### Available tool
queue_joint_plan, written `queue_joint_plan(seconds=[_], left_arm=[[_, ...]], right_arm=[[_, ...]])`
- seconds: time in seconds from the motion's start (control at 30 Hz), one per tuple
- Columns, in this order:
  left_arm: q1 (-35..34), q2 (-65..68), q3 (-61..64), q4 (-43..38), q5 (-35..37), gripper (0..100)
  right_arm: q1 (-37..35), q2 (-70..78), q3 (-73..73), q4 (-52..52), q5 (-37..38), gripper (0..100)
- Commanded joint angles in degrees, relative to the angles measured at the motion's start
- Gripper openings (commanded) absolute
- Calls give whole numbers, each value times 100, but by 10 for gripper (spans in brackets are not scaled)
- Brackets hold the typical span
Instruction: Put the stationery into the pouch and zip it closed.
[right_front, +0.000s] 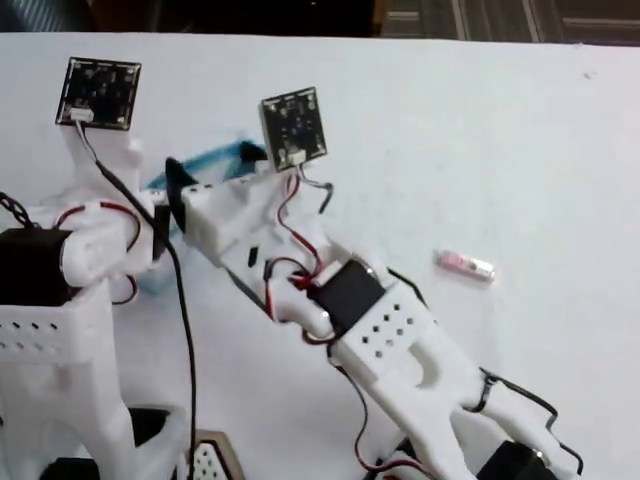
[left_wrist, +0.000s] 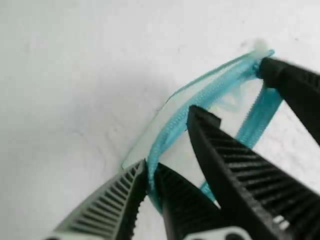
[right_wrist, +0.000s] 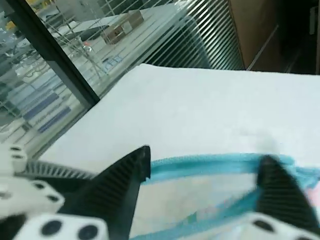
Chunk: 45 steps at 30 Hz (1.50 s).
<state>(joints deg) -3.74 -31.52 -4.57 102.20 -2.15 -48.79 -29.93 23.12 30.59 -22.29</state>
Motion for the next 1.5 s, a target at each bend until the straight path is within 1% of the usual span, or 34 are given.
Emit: queue_joint_plan(seconds=[0.0, 0.2, 0.27, 0.33, 0.5, 0.57, 0.67, 0.7, 0.73, 0.8, 0.93, 1.03, 1.17, 1.37, 1.47], left_arm=[[4, 13, -26, 9, 53, 22], [13, 13, -26, 9, 53, 22], [13, 13, -26, 9, 53, 22], [4, 13, -26, 9, 53, 22], [4, 13, -26, 9, 53, 22], [13, 13, -26, 9, 53, 22], [13, 13, -26, 0, 53, 22], [13, 13, -26, 0, 53, 22], [13, 13, -26, 0, 53, 22], [13, 13, -18, 0, 53, 22], [13, 13, -18, 0, 53, 22], [13, 13, -18, 9, 53, 22], [13, 13, -18, 9, 53, 22], [13, 13, -18, 9, 53, 22], [13, 13, -18, 9, 53, 22]], right_arm=[[101, -426, -88, 31, 220, 377], [716, -1182, -88, 31, 475, 251], [1130, -1411, -88, 92, 598, 201], [1631, -1560, -88, 418, 1011, 188], [2914, -1543, -35, 1947, 2989, 275], [3512, -1341, 0, 2475, 3868, 283], [4347, -752, 202, 3319, 5952, 285], [4602, -549, 229, 3495, 6488, 285], [4840, -330, 246, 3626, 6901, 285], [5244, 84, 220, 3723, 7481, 285], [5675, 875, 264, 3846, 8457, 284], [5745, 1508, 220, 3837, 8703, 283], [5727, 2325, 220, 3776, 8677, 283], [5745, 3521, 220, 3002, 8677, 282], [5719, 3969, 220, 2712, 8686, 231]])
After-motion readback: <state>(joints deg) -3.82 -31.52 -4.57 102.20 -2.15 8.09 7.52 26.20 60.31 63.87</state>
